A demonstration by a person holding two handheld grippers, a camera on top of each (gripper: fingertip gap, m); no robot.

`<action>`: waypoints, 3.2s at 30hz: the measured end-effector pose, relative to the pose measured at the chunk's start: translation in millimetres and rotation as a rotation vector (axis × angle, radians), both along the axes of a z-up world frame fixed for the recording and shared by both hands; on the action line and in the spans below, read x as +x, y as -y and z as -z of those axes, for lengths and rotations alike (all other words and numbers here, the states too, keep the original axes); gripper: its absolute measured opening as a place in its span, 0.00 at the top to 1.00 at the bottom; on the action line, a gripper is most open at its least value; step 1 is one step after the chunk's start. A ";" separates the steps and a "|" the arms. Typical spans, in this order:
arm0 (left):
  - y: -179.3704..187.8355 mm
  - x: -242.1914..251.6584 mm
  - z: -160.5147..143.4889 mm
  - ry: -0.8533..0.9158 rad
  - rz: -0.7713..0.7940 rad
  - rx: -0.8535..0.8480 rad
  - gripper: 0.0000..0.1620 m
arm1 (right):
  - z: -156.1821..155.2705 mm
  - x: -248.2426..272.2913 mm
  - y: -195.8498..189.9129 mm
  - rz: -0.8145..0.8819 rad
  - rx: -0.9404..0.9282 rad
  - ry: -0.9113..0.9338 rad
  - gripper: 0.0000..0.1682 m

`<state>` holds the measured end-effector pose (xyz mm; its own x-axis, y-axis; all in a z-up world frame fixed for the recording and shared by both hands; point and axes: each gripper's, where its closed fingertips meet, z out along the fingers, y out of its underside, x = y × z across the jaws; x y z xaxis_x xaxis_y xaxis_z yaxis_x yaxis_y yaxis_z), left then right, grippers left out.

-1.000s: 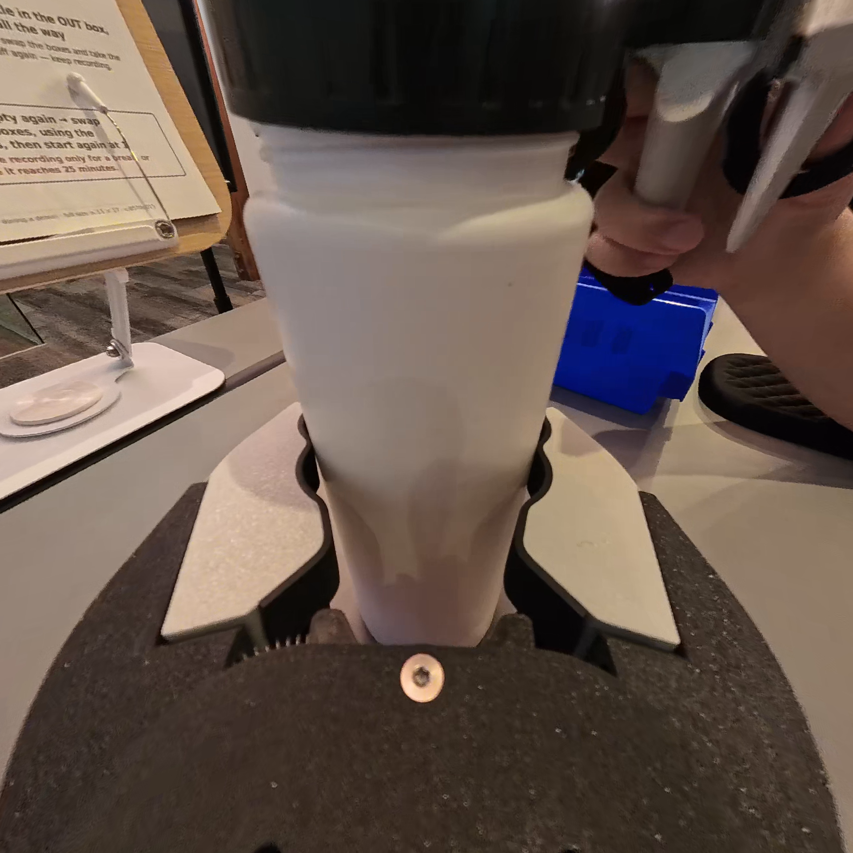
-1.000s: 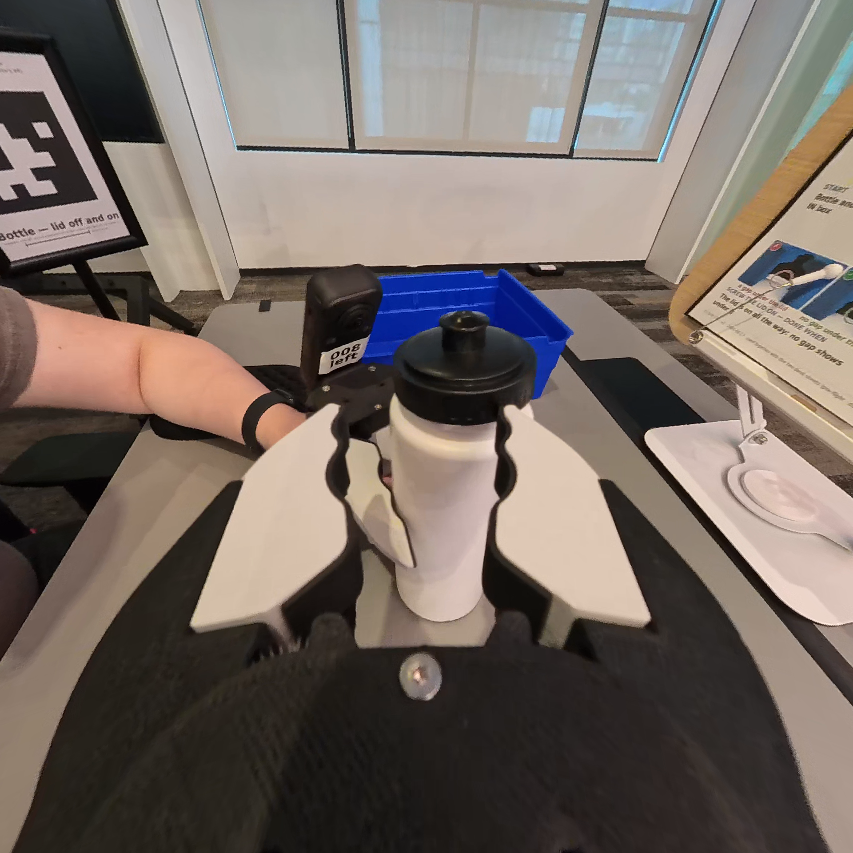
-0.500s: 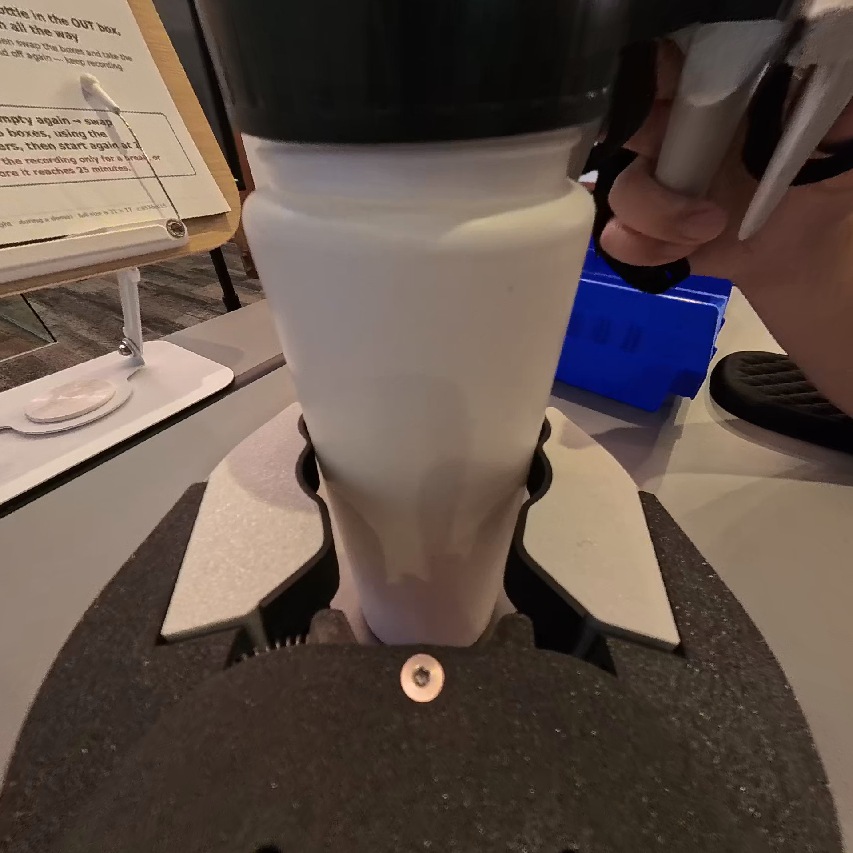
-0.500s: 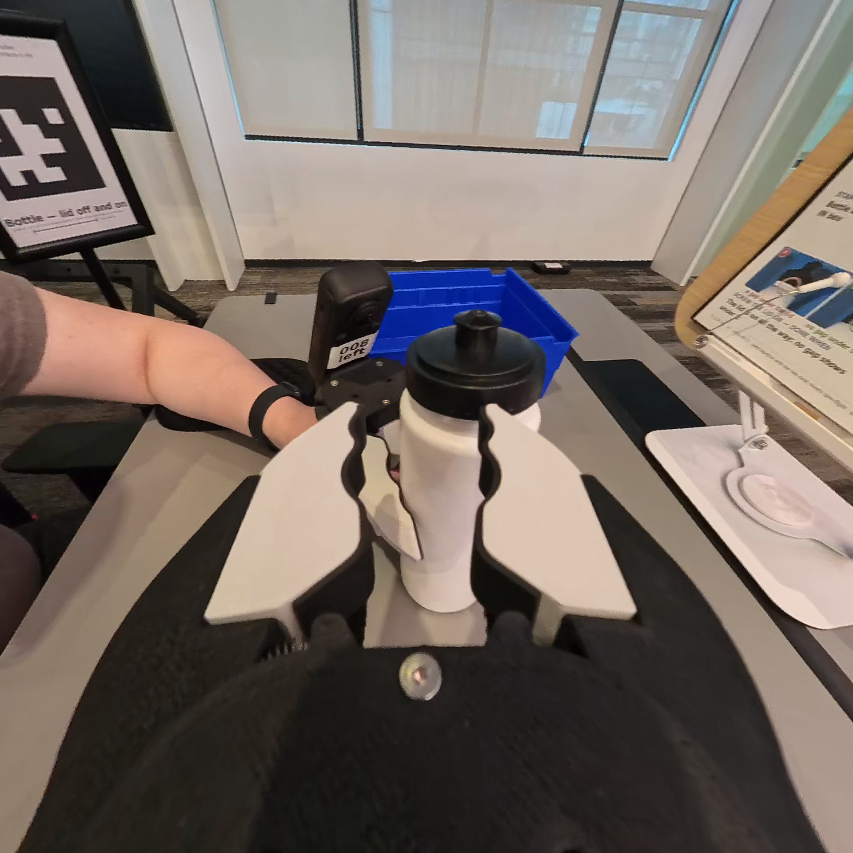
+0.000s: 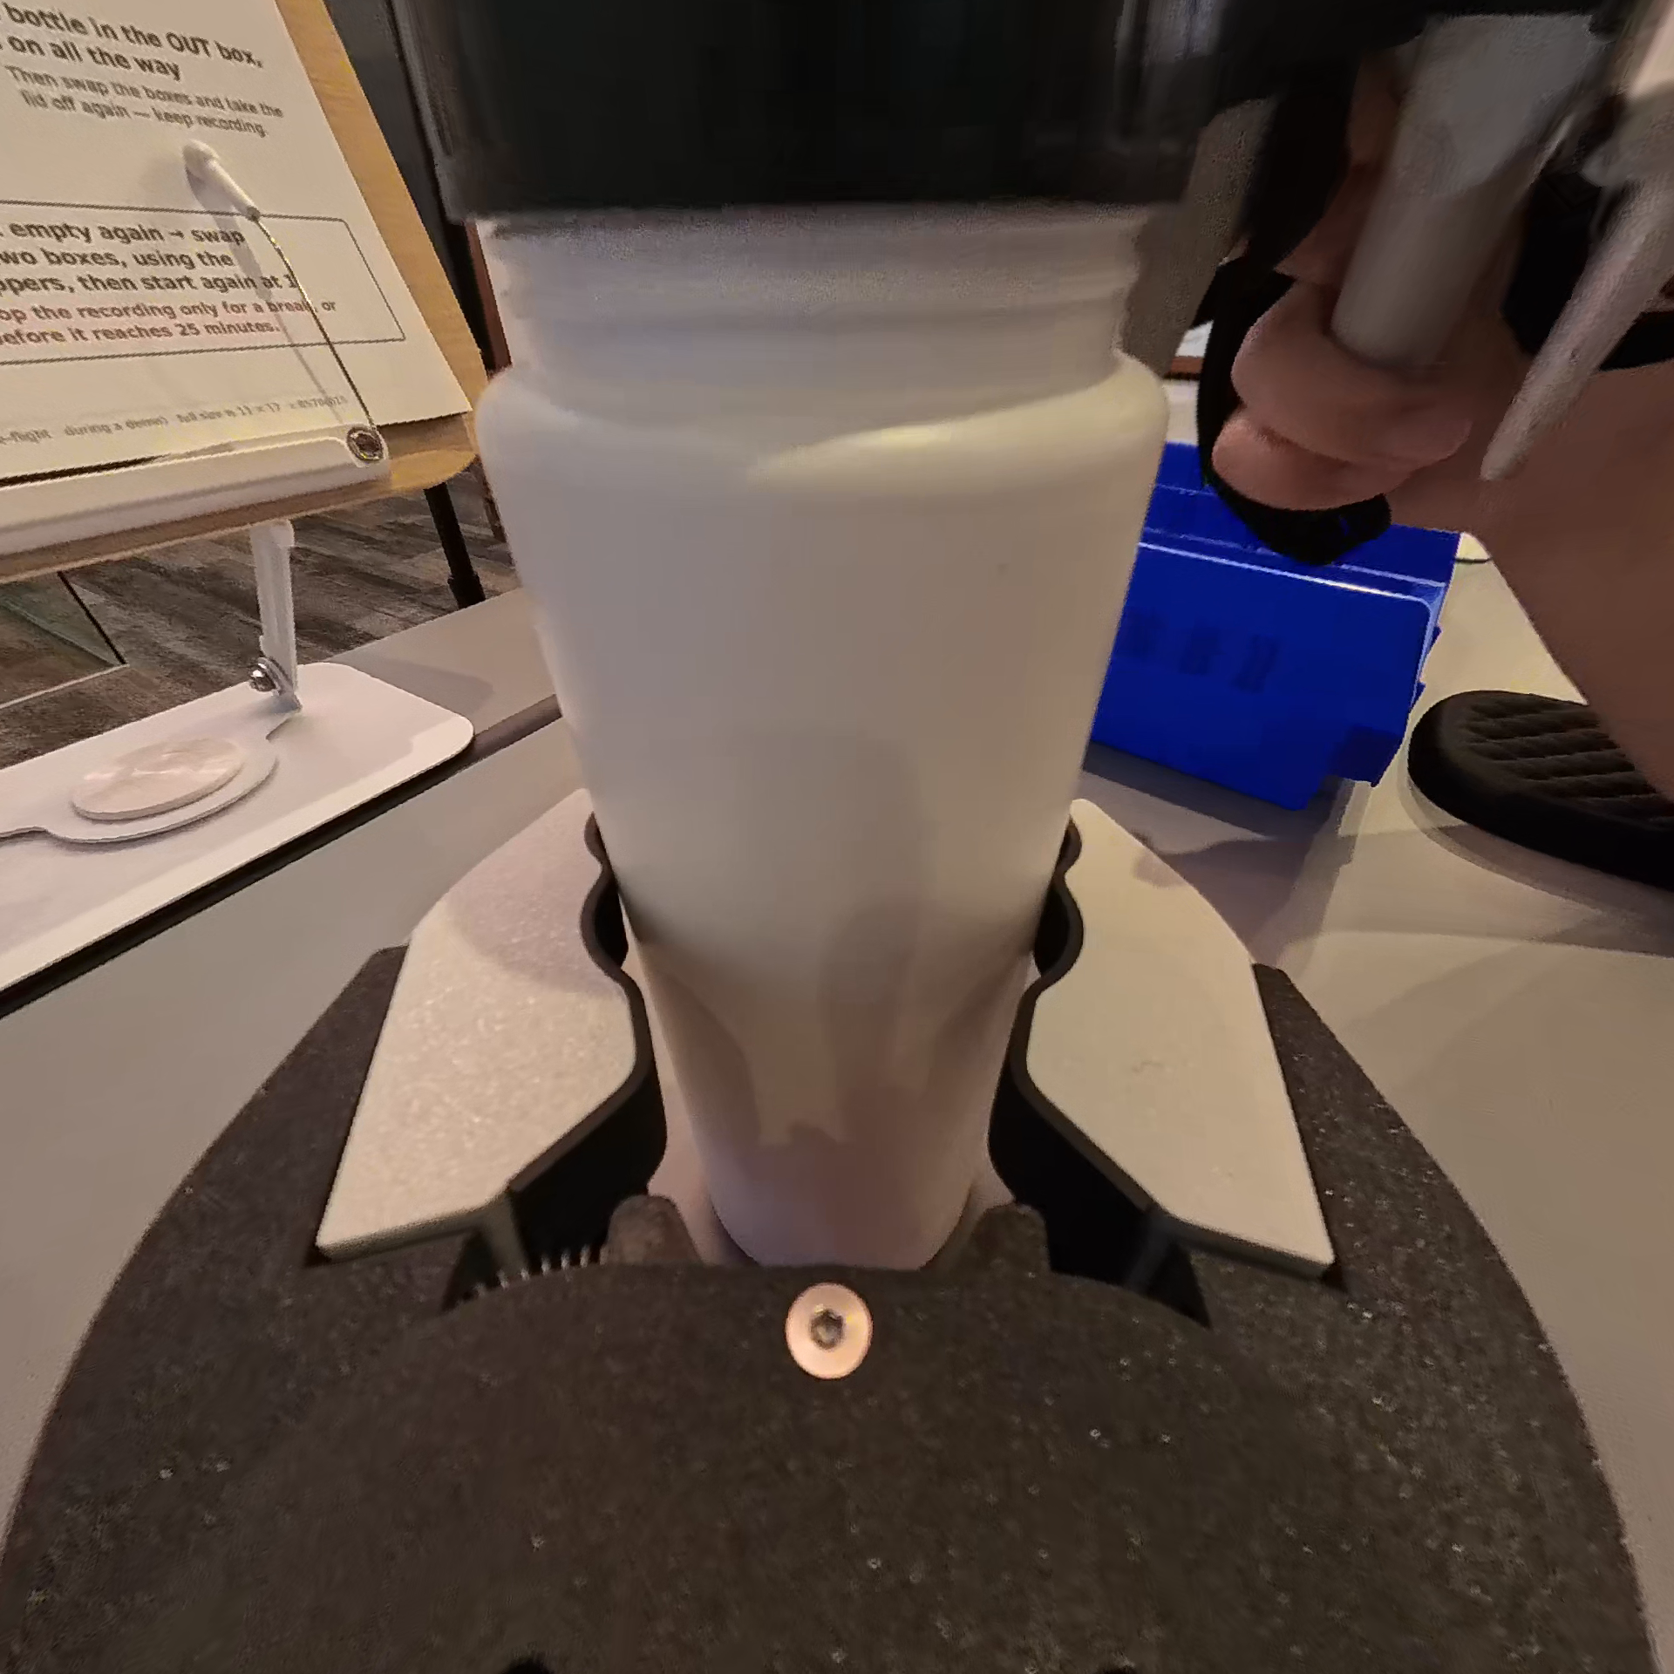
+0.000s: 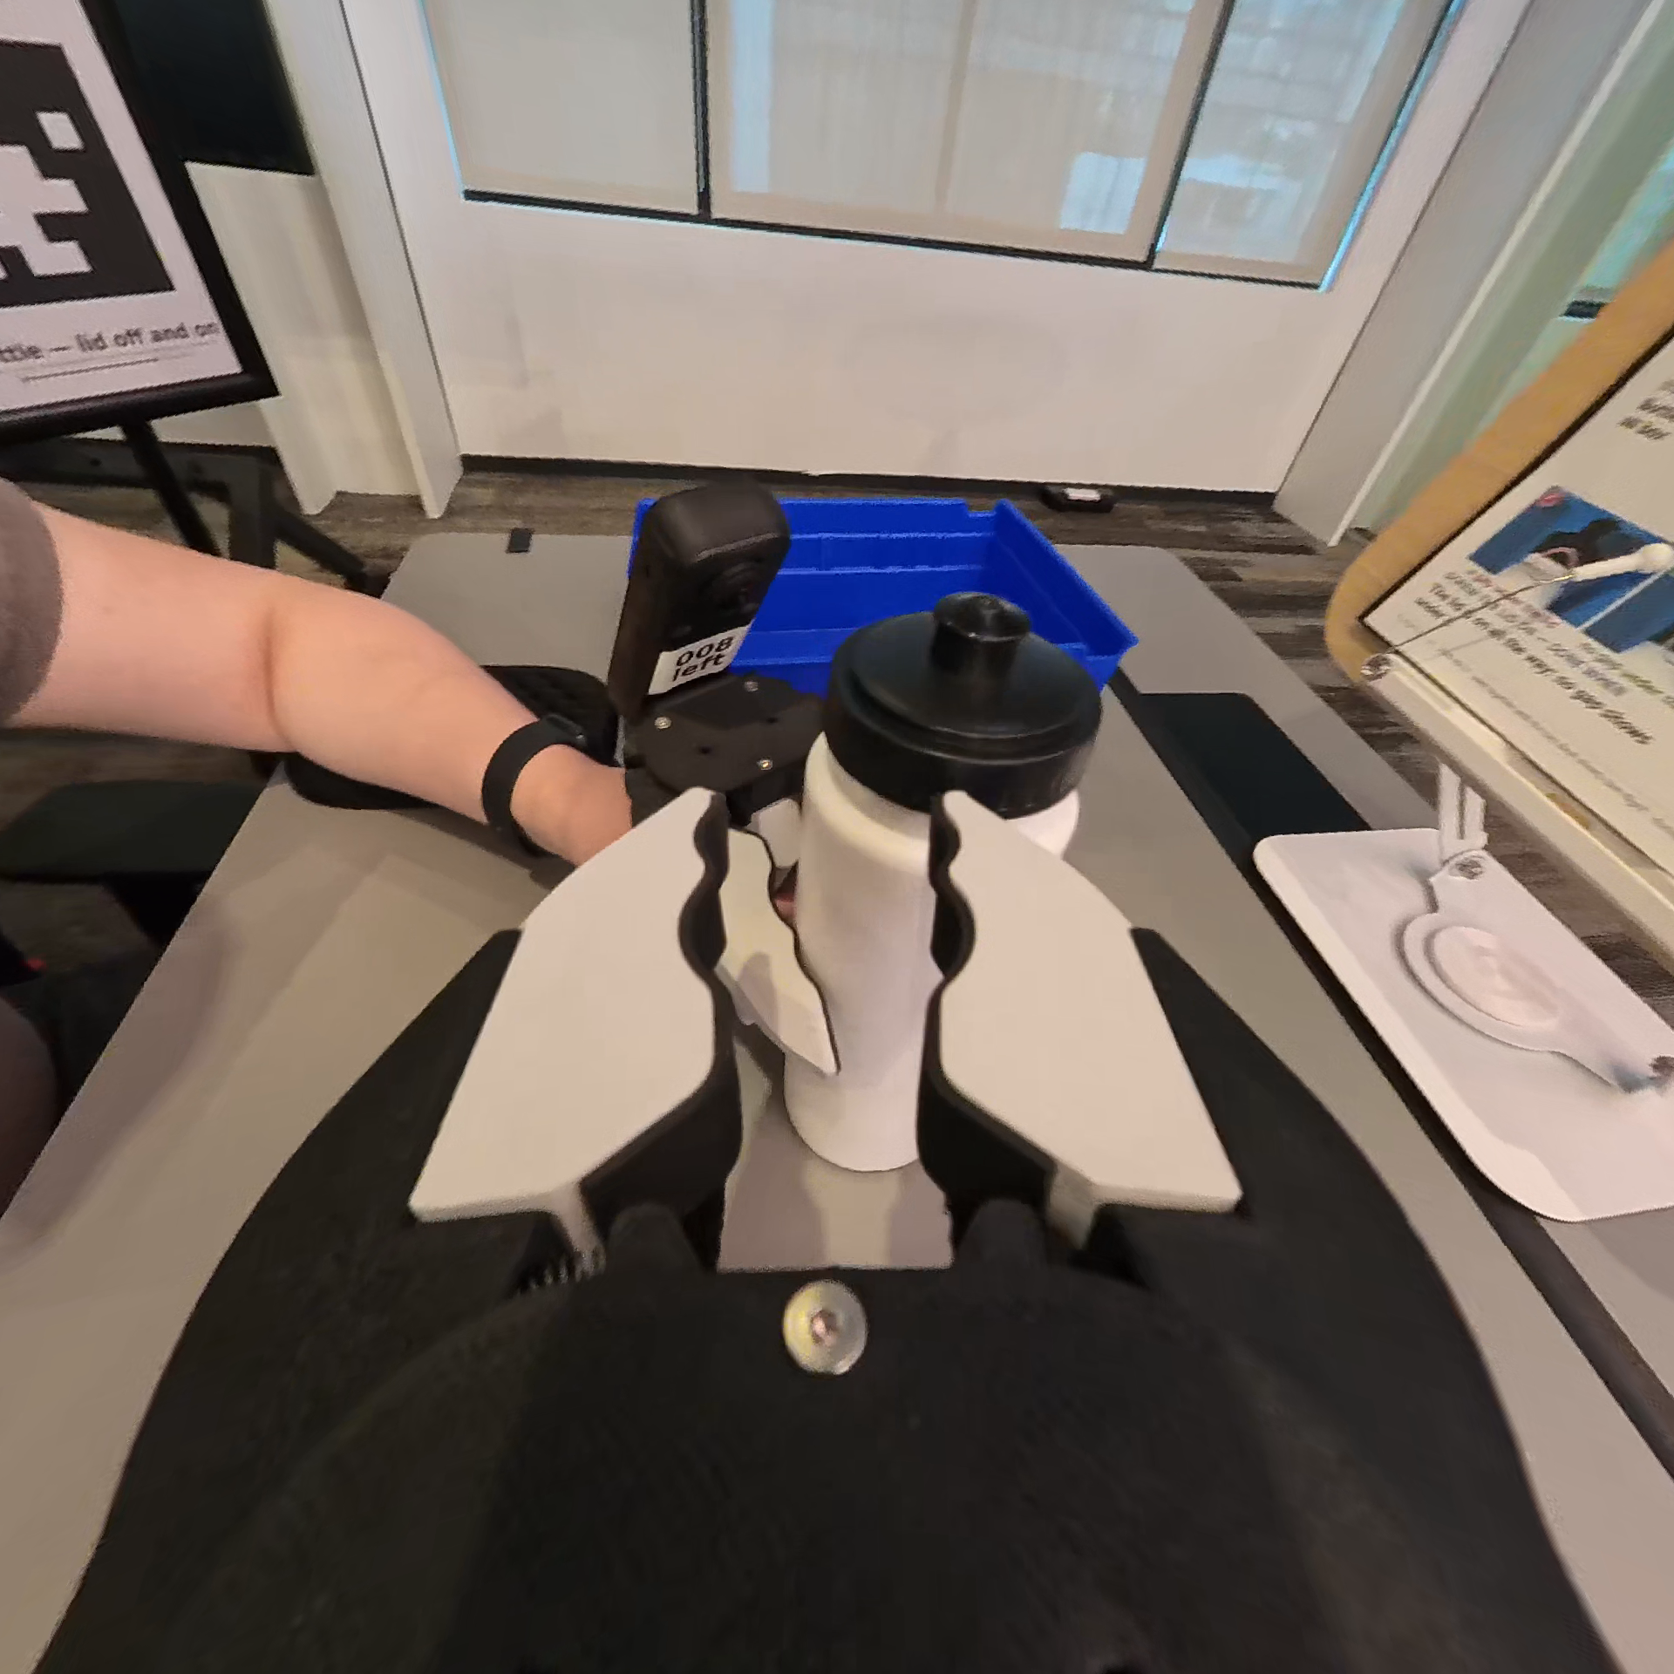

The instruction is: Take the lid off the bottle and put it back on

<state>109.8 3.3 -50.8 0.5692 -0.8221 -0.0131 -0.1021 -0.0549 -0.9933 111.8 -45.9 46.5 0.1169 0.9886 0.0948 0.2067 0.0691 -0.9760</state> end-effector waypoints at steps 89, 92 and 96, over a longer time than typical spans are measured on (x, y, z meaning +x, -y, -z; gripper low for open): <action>19.3 21.7 2.7 -0.043 0.113 -0.006 0.44 | 2.8 -12.1 -17.8 0.154 -0.041 -0.026 0.59; 19.5 21.6 2.7 -0.043 0.114 -0.006 0.44 | 4.3 -11.5 -17.7 0.156 -0.036 -0.009 0.59; 19.1 21.0 2.6 -0.042 0.113 -0.007 0.44 | 4.5 -9.7 -16.8 0.149 -0.044 0.004 0.59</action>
<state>130.8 -15.8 -53.4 0.4718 -0.8813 -0.0288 -0.1492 -0.0476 -0.9877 102.1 -29.1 42.0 0.2623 0.9635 0.0528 0.2152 -0.0050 -0.9766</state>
